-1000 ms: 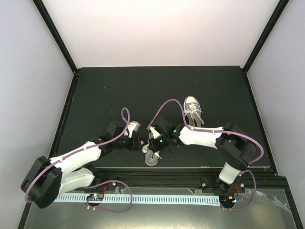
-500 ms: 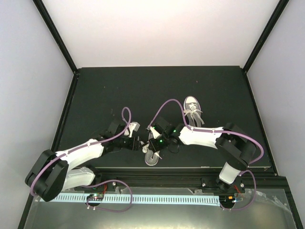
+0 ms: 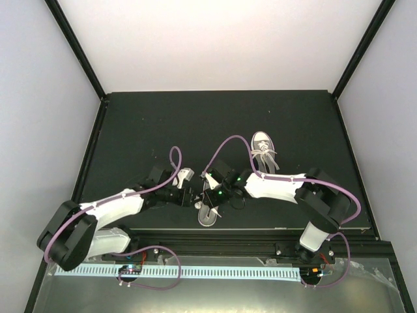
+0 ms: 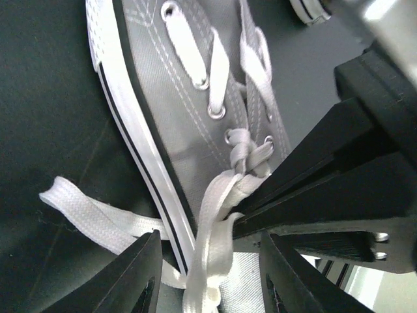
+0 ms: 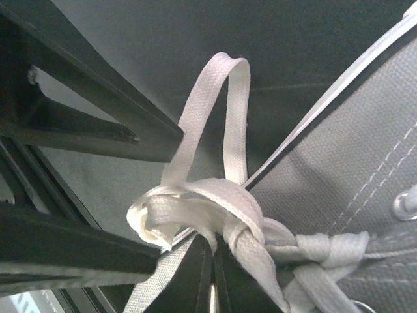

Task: Tie the shoes
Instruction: Cross the shoelace with the shoelace.

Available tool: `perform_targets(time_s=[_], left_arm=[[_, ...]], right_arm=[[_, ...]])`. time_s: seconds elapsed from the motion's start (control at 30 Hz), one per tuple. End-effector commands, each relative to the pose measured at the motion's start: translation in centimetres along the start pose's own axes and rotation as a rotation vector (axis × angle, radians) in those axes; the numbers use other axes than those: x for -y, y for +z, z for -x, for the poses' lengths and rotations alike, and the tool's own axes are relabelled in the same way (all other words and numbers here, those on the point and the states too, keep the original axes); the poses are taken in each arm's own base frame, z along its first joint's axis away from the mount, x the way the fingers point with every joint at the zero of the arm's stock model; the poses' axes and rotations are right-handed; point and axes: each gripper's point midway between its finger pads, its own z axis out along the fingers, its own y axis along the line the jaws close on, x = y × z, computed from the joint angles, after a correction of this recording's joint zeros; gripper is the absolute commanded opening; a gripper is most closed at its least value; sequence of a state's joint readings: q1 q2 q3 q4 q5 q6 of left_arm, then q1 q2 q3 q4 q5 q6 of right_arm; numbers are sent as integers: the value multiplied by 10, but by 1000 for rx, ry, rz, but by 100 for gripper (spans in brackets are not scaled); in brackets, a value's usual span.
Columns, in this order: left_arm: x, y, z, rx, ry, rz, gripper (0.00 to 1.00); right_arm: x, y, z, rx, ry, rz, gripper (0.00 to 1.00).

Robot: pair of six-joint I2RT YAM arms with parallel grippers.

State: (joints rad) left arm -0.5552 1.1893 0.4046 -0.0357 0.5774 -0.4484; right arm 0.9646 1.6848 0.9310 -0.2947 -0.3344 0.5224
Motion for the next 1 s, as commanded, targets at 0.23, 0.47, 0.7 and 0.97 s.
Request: perform_targets(time_s=[0.23,0.47,0.7,0.97], left_arm=[[8,9,0,-53,3,-74,37],[0,16,-7,-84,-23,-64,23],[3,17,-6,-76,-44,-85,2],[23,10,-2,-61,-95,-181,2]], right_arm=[[4,-9,8,42,-8,-39,2],[3,-9,10,46,-8,-38,2],[1,-16,12,65,-25,-35,2],[-13,-49,13,129,-83,-3,30]])
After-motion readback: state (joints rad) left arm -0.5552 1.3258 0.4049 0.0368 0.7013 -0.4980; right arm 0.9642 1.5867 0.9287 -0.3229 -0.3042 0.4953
